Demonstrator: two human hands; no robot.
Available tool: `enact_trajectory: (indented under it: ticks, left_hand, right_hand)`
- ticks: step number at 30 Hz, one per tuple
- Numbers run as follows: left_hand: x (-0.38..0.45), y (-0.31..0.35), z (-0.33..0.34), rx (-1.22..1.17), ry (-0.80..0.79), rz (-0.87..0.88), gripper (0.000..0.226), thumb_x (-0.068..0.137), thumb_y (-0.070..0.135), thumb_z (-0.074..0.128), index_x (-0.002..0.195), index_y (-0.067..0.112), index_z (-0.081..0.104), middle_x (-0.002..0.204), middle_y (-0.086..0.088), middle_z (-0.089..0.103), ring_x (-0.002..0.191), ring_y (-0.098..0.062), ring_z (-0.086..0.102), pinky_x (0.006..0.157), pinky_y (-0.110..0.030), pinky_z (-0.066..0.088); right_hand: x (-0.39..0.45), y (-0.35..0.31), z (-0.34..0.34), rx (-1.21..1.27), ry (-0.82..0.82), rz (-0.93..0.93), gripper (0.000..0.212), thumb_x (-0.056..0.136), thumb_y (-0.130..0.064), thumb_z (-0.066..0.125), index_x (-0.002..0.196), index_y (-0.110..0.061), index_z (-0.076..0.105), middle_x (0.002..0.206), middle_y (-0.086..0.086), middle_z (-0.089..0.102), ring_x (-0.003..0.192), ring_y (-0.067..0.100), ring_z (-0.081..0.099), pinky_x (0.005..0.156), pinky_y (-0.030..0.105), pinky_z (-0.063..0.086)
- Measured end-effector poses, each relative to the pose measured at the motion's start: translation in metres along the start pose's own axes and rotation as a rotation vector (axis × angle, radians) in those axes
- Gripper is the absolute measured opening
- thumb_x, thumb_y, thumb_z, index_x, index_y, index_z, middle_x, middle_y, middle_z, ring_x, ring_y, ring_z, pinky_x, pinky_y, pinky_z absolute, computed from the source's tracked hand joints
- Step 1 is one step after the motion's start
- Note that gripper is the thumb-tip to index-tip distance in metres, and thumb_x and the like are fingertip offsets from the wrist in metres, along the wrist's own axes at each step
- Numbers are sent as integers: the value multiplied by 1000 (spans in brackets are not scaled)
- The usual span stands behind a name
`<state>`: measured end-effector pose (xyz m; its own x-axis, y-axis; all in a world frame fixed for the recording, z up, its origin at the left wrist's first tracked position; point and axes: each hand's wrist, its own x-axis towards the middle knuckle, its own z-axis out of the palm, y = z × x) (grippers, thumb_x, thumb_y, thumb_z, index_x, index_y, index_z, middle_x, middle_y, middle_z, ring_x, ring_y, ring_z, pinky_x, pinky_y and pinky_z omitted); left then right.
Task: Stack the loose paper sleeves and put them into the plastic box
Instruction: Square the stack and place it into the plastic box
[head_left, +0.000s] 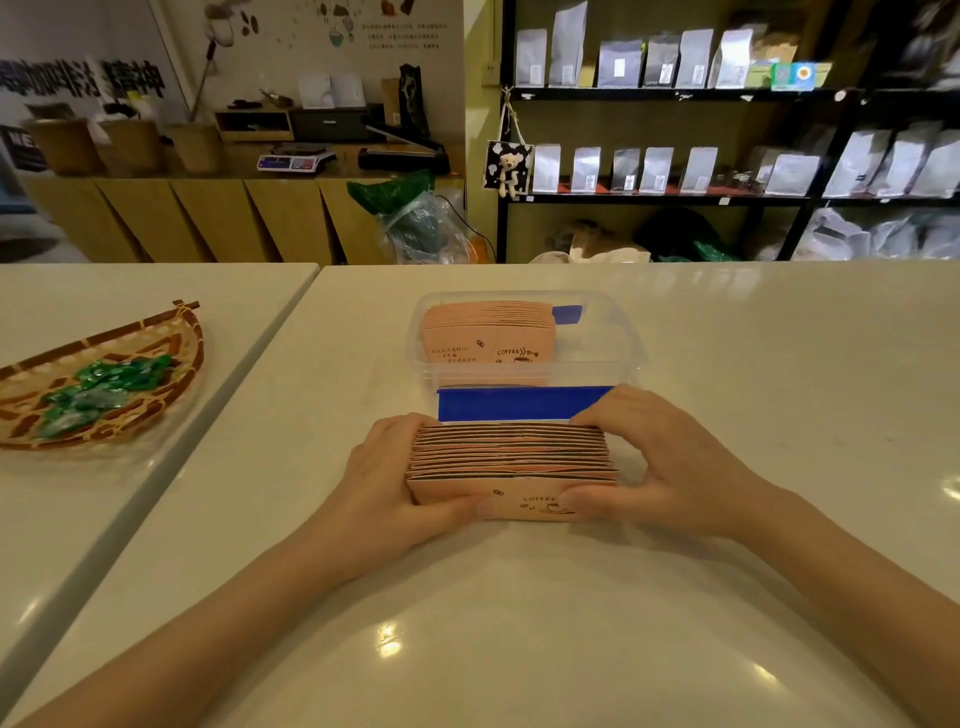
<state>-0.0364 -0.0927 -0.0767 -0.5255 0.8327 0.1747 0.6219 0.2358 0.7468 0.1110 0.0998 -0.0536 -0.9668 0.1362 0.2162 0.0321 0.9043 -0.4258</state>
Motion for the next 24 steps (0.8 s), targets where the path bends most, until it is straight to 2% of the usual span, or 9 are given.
enact_trajectory:
  ticks: [3,6,9,12,15,18,21,24]
  left_hand:
    - [-1,5,6,-57,23,-10,49,49,66,64,91,61,40,104,27,50,106,-5,50,88,-35,49]
    - [0,5,6,-52,-1,-15,54,50,66,63,96,61,36,111,25,50,109,-6,49,90,-37,49]
    - [1,1,-1,33,-46,15,56,52,66,63,101,59,35,111,29,47,111,-1,43,94,-33,45]
    - [3,-3,-10,162,-51,27,59,53,68,58,104,48,39,108,30,43,110,6,34,94,-28,38]
    - [5,-9,-17,301,-134,2,60,57,73,47,109,43,40,109,23,46,109,2,32,98,-32,33]
    - [4,-10,-15,312,-202,-1,54,67,70,38,115,45,36,116,19,43,111,1,27,101,-29,27]
    - [1,-5,-6,271,-209,4,49,66,69,29,113,58,26,120,20,39,112,3,22,97,-22,20]
    - [-1,-4,-2,259,-209,1,43,64,70,24,106,65,21,116,24,37,111,6,18,98,-21,15]
  right_hand:
    - [1,-7,6,101,-95,74,55,63,-73,52,108,-42,42,113,-21,59,99,2,57,82,22,51]
    - [1,-7,5,111,-112,101,55,63,-70,54,108,-46,34,114,-24,56,99,2,58,81,17,49]
    - [1,-3,0,81,-101,102,57,58,-73,57,104,-44,39,106,-28,59,93,-2,59,77,17,50]
    - [0,1,-4,53,-71,93,56,53,-72,58,99,-43,45,98,-29,60,89,-4,57,73,14,47]
    - [0,2,-6,47,-37,75,49,55,-69,60,97,-49,47,95,-34,54,93,-10,49,73,10,41]
    - [2,2,0,66,-37,93,55,58,-72,57,104,-44,47,106,-27,56,98,-4,50,81,18,44]
    - [2,-1,7,59,-62,152,63,62,-75,50,110,-35,46,118,-22,53,102,2,47,89,20,41]
    - [0,-3,9,37,-56,185,66,60,-71,45,113,-32,45,119,-20,51,97,-4,42,89,18,36]
